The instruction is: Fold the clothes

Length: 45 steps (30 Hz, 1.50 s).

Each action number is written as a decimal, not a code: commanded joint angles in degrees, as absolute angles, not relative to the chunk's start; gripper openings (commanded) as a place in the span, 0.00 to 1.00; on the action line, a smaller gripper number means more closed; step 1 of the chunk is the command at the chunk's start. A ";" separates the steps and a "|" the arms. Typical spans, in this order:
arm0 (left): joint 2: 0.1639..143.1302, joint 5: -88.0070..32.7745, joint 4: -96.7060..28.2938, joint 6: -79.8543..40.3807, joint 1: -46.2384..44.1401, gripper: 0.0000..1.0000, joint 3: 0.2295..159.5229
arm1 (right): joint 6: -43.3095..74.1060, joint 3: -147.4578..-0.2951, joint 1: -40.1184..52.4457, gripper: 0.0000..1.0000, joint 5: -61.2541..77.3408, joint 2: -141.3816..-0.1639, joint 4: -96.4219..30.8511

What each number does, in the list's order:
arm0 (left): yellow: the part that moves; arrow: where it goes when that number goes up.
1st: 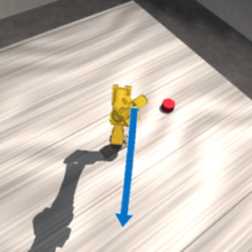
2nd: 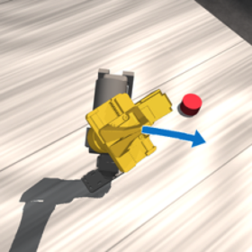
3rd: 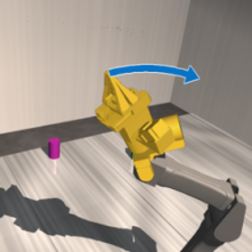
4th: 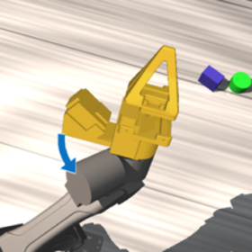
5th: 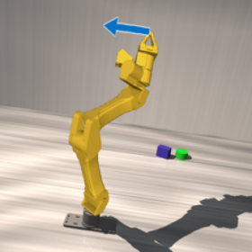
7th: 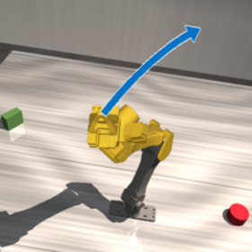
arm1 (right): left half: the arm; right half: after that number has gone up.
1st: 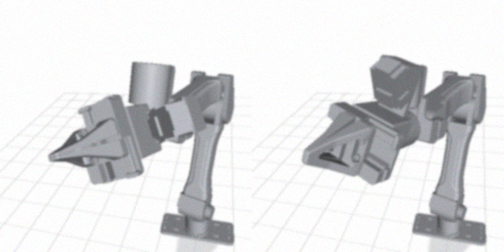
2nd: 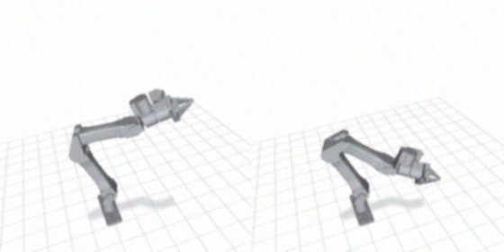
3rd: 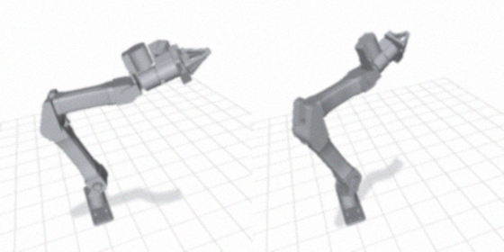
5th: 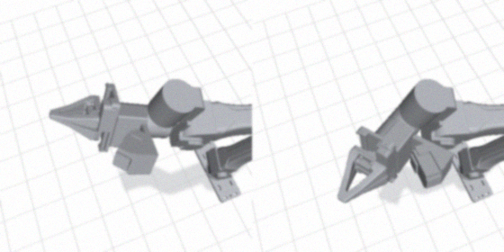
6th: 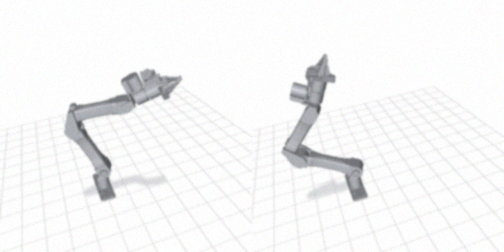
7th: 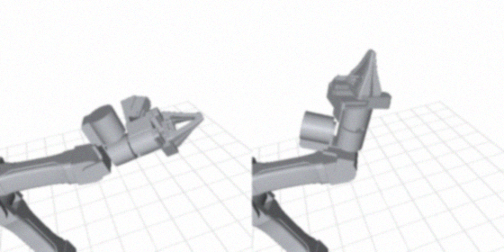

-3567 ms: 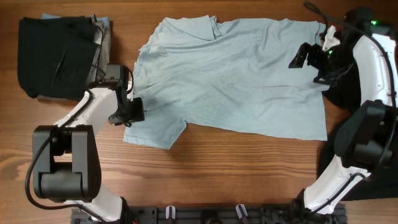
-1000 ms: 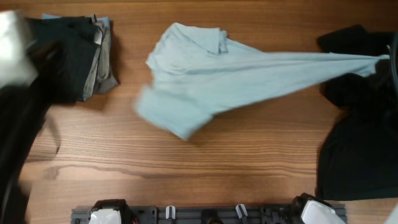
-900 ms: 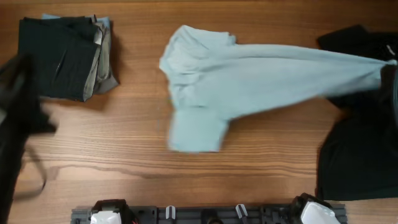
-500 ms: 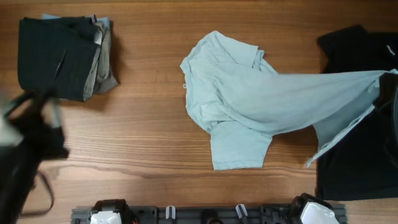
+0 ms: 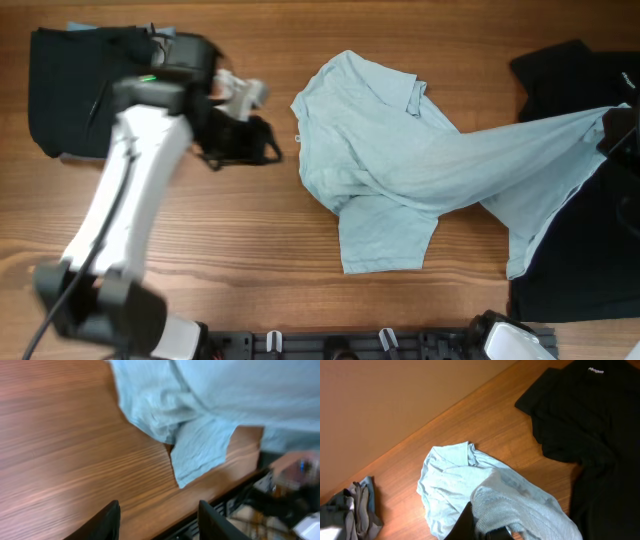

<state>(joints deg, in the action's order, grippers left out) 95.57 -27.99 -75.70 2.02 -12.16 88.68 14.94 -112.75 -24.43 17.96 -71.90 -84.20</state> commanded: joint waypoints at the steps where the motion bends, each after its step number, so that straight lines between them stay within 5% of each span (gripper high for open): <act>1: 102.72 -28.82 -71.64 4.99 -17.61 0.50 85.58 | 14.98 -112.99 -24.34 0.04 17.61 -71.90 -83.64; 10: 116.51 -15.90 -66.98 8.56 -31.53 0.57 84.93 | 15.03 -112.99 -24.34 0.04 17.41 -72.44 -82.76; 28: 122.56 -20.93 -56.40 1.19 -38.44 0.69 84.25 | 14.66 -112.99 -24.34 0.04 17.43 -75.55 -83.72; 34: 122.93 -18.85 -52.47 -0.99 -40.71 0.47 82.19 | 13.65 -112.99 -24.34 0.04 17.45 -75.55 -83.74; 37: 122.93 -15.53 -52.82 -3.62 -41.60 0.23 82.00 | 13.67 -112.99 -24.34 0.04 17.45 -75.55 -83.72; 45: 122.56 -14.46 -57.21 -5.45 -40.12 0.04 82.15 | 13.65 -112.99 -24.34 0.04 17.45 -75.55 -83.64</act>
